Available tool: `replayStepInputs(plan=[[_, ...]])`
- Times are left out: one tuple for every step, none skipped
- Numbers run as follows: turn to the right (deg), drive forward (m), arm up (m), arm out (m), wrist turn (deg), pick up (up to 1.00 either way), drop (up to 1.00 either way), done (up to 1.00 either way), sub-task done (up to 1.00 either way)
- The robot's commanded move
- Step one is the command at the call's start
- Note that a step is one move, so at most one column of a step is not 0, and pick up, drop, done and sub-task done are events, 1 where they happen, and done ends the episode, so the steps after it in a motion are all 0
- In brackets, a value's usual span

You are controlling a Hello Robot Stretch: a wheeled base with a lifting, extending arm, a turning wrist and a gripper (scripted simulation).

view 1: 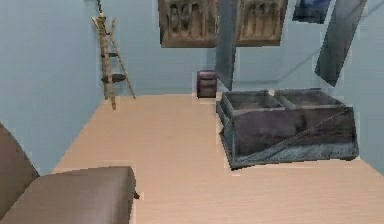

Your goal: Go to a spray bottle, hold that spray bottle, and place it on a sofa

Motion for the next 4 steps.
replayStepInputs(plan=[[-9.0,0.0,0.0,0.0,0.0,0.0,0.0,0.0,0.0],[24.0,0.0,0.0,0.0,0.0,0.0,0.0,0.0,0.0],[-42.0,0.0,0.0,0.0,0.0,0.0,0.0,0.0,0.0],[36.0,0.0,0.0,0.0,0.0,0.0,0.0,0.0,0.0]])
